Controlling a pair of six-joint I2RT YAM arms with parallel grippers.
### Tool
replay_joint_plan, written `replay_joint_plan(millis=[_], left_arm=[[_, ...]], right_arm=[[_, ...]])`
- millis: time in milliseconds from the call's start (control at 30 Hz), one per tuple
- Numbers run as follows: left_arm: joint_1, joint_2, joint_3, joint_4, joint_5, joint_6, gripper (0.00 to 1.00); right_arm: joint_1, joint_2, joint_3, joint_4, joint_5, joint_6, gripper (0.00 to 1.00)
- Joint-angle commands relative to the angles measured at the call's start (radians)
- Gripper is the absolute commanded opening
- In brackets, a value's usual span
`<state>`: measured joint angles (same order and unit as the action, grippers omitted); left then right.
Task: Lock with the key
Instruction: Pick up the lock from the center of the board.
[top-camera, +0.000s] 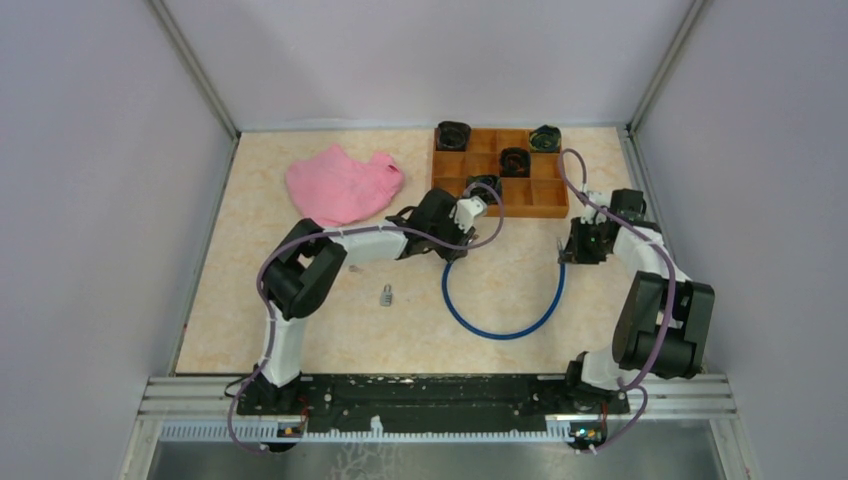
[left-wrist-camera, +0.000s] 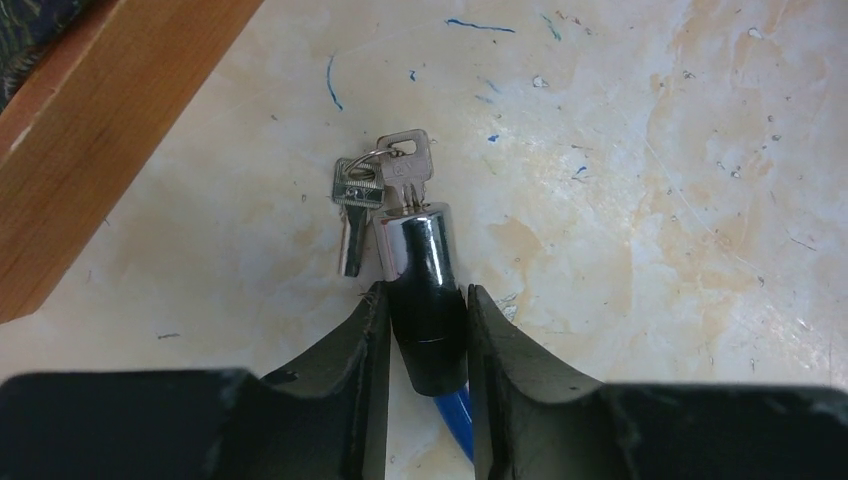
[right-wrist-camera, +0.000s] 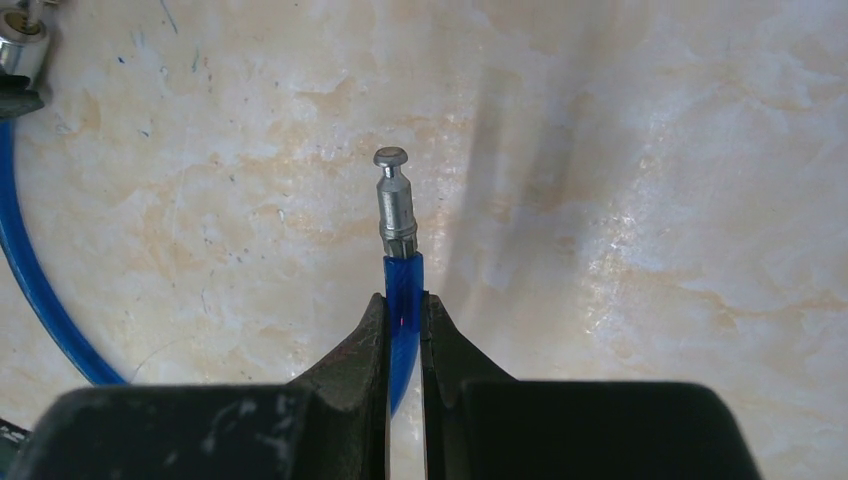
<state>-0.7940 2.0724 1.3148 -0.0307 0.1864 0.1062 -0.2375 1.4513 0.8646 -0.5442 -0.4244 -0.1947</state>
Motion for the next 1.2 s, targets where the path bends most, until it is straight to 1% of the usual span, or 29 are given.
replay_joint_plan(millis=[0,67,167,267,333,400,533,633,700,767,867,1033,1100,1167], left_arm=[[-0.006,0.088,-0.097,-0.305,0.005,-0.010,0.29],[-0.005,0.066,-0.092,-0.295,0.004,-0.010,0.25],[0.006,0.043,-0.077,-0.281,0.007,-0.005,0.12],[0.032,0.025,-0.045,-0.282,0.046,-0.014,0.00],[0.055,0.001,-0.041,-0.263,0.076,-0.020,0.00],[0.085,-0.031,-0.047,-0.227,0.138,-0.031,0.00],[0.152,-0.116,-0.087,-0.112,0.259,-0.077,0.00],[0.180,-0.181,-0.118,-0.016,0.291,-0.066,0.00],[0.180,-0.201,-0.123,0.023,0.297,-0.052,0.00],[0.180,-0.203,-0.126,0.057,0.289,-0.060,0.00],[0.179,-0.169,-0.107,0.063,0.244,-0.068,0.00],[0.168,-0.106,-0.081,0.009,0.191,-0.072,0.00],[0.155,-0.084,-0.072,-0.015,0.172,-0.057,0.00],[0.144,-0.065,-0.068,-0.038,0.154,-0.048,0.00]], right_arm=[[0.019,-0.055,0.046,0.015,-0.090,-0.029,0.00],[0.044,-0.055,0.047,0.018,-0.110,-0.032,0.00],[0.105,-0.062,0.045,0.035,-0.114,-0.050,0.00],[0.161,-0.071,0.046,0.065,-0.147,-0.062,0.00],[0.181,-0.072,0.051,0.086,-0.180,-0.058,0.00],[0.198,-0.066,0.056,0.108,-0.214,-0.052,0.00],[0.225,-0.040,0.059,0.166,-0.344,0.005,0.00],[0.277,-0.025,0.071,0.182,-0.413,-0.018,0.00],[0.331,-0.018,0.071,0.217,-0.421,-0.026,0.00],[0.361,-0.005,0.071,0.263,-0.409,-0.007,0.00],[0.368,0.034,0.082,0.304,-0.351,0.023,0.00],[0.365,0.085,0.149,0.209,-0.102,-0.020,0.00],[0.340,0.079,0.147,0.188,-0.060,-0.025,0.00],[0.303,0.072,0.141,0.169,-0.049,-0.006,0.00]])
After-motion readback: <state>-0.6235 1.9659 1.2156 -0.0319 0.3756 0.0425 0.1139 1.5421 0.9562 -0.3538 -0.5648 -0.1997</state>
